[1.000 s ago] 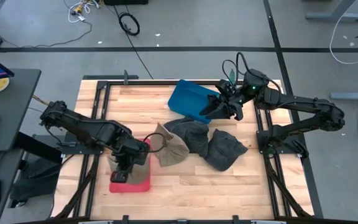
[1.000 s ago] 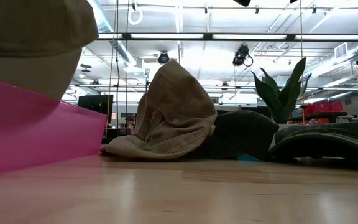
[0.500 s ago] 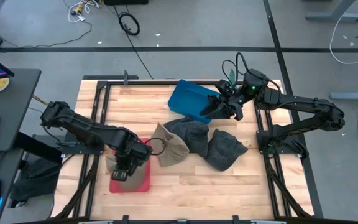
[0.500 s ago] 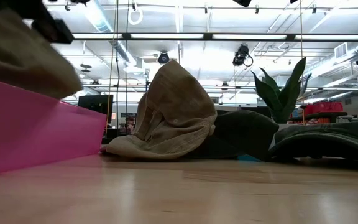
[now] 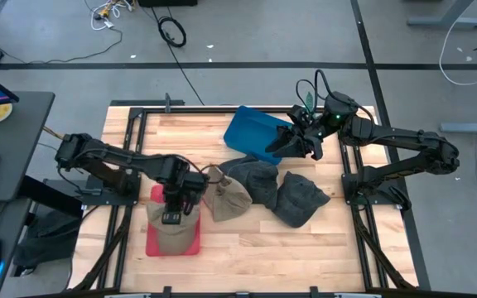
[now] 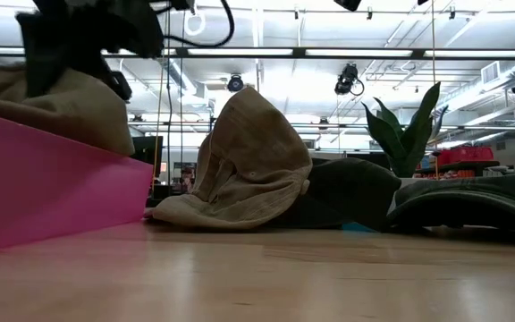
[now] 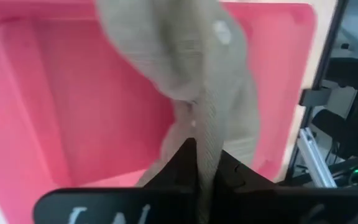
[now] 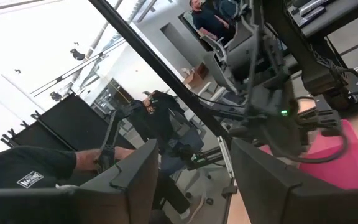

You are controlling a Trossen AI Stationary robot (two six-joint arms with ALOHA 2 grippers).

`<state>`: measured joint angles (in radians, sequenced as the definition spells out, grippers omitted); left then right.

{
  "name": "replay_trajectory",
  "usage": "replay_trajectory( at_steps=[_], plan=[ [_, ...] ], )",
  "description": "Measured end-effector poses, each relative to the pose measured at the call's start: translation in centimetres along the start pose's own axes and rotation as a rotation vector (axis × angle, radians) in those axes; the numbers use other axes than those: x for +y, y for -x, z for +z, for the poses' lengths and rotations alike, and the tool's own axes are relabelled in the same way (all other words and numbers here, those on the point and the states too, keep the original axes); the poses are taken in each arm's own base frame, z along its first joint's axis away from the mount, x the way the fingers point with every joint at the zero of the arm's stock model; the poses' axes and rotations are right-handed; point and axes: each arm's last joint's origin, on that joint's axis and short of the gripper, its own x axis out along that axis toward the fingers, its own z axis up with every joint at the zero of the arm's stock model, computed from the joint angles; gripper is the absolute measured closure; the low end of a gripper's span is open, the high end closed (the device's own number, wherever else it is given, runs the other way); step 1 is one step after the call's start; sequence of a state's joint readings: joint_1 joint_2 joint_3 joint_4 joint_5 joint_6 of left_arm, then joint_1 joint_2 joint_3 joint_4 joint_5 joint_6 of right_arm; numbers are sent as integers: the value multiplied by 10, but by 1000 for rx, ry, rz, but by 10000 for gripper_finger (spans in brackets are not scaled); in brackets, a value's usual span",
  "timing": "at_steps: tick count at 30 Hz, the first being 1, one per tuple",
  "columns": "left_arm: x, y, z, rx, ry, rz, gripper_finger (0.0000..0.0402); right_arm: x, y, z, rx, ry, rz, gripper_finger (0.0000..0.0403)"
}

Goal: Pick & Place hat
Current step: Put the left brown cap into the red bin

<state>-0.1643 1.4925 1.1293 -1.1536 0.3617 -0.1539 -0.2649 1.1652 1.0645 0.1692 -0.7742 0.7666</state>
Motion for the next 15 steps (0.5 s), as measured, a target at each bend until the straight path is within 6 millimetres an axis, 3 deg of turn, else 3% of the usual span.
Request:
replay_trajectory(
  at_steps=[5, 15],
  plan=[
    [20, 2, 2, -22, 28, 2, 390, 0, 0, 0, 0, 0, 0, 197],
    [50, 11, 1, -56, 392, 61, 390, -1, 0, 0, -16, -3, -20, 197]
  ],
)
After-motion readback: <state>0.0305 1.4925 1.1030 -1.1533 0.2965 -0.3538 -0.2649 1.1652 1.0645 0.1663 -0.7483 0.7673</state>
